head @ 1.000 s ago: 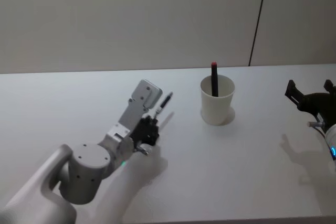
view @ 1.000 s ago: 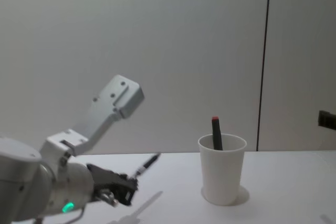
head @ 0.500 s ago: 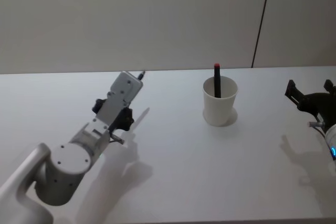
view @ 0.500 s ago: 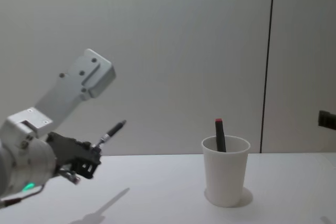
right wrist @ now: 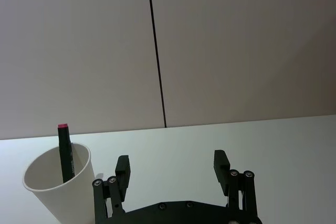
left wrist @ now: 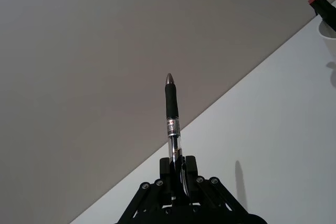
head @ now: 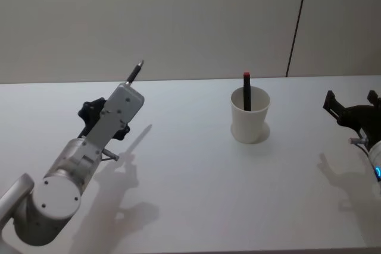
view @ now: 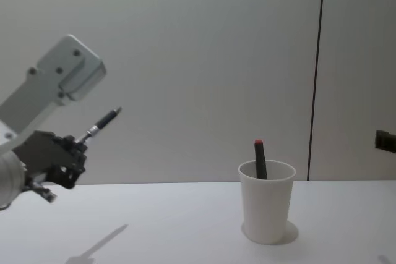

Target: Place the pen into the pen holder.

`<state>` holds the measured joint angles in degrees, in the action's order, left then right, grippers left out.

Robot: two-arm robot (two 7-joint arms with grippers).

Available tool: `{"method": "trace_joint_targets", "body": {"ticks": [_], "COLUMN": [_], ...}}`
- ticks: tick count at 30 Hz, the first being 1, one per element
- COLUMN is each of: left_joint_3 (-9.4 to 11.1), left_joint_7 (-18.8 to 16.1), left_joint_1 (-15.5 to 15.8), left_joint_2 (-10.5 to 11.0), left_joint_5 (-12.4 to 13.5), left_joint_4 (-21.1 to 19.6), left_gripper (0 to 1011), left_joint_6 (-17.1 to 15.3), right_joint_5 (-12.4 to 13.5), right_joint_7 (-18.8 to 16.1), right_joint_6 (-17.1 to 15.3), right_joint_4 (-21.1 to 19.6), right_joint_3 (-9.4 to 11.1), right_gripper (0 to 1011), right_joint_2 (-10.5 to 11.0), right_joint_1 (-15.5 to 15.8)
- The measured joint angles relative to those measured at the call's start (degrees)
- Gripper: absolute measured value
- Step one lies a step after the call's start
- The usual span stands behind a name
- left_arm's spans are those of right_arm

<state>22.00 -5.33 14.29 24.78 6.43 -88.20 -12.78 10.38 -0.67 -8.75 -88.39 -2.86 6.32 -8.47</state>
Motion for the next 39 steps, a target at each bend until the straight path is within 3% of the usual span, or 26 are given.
{"method": "trace_joint_targets", "body": {"ticks": [8,20,28,29,34,39], "left_joint_3": [-0.83,-2.05,-2.75,-2.75,-3.21,-3.5], "left_joint_7": [-3.59,-5.58,-2.93,-2.93,0.9,4.77], "left_joint_1": [-2.69,-5.5,-6.07,-6.07,-5.89,-5.36], "left_joint_2": [1.89,3.98,4.76,4.76,5.08,5.2], "left_joint_5": [0.36,-1.13,-3.23,-3.23,-5.35,-7.22], "left_joint_4": [-2.67,-3.33,-1.84,-1.84,-0.29,1.05], "left_gripper": [177,177,176,176,176,176], "left_joint_6": [3.75,16.65,26.17,26.17,32.03,35.76], "right_joint_5": [0.0,0.0,0.0,0.0,0.0,0.1], "right_joint_7": [0.0,0.0,0.0,0.0,-0.08,-0.72], "right_joint_6": [0.0,0.0,0.0,0.0,0.0,0.01], "right_joint_4": [0.0,0.0,0.0,0.0,0.0,-0.14], "right_joint_3": [0.0,0.0,0.0,0.0,0.0,-0.01], "right_gripper": [1002,1001,1001,1001,1001,1001], "right_joint_2": [0.0,0.0,0.0,0.0,0.0,0.08], "right_joint_1": [0.0,0.0,0.0,0.0,0.0,0.1]}}
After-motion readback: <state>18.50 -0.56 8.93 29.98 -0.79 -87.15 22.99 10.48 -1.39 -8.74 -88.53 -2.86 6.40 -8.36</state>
